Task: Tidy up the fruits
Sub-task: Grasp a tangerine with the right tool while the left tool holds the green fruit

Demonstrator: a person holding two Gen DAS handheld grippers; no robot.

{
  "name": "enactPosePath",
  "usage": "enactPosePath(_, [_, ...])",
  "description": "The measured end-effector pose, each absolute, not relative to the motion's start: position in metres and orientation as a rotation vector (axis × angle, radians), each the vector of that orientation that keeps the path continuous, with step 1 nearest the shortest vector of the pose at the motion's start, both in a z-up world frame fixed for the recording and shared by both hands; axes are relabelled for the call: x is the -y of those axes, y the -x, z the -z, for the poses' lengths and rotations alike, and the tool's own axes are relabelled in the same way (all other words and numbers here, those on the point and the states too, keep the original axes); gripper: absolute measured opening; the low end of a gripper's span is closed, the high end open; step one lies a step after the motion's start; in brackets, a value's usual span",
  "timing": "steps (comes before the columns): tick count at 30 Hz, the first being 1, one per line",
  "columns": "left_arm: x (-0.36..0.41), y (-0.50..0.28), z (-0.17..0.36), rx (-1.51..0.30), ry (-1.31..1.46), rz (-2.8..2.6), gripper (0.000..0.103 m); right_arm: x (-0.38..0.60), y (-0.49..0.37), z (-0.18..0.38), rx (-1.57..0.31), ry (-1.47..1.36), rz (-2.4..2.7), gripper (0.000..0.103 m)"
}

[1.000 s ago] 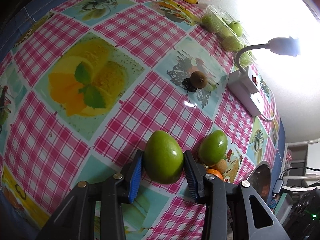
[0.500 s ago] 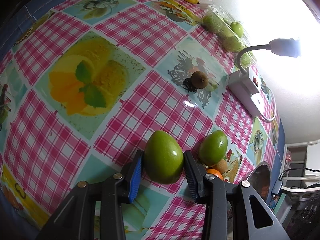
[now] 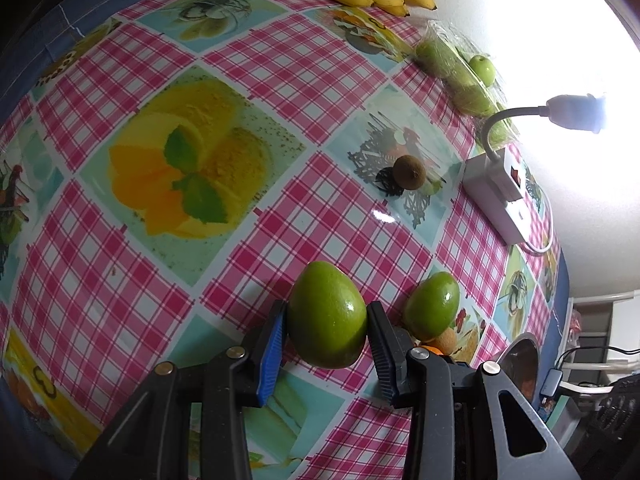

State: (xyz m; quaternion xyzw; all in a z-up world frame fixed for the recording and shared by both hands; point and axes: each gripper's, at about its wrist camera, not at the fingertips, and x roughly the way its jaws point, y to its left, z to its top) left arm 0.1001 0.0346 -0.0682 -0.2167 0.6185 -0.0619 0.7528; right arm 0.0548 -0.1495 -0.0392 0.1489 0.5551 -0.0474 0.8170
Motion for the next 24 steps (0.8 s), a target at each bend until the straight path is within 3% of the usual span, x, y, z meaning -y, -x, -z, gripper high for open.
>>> enactPosePath(9, [-0.037,-0.100,0.069,-1.349,0.492,0.127,0.042,0.142,-0.058,0.042,-1.187,-0.231,0.104,0.029])
enactPosePath(13, [-0.039,-0.100,0.069,-1.349,0.503,0.123,0.042,0.132,-0.059,0.044,-1.201,-0.155,0.095,0.038])
enactPosePath(24, [-0.044,-0.099,0.068,-1.347,0.529,0.114,0.042,0.112,-0.059,0.052,-1.208,0.014,0.096,0.038])
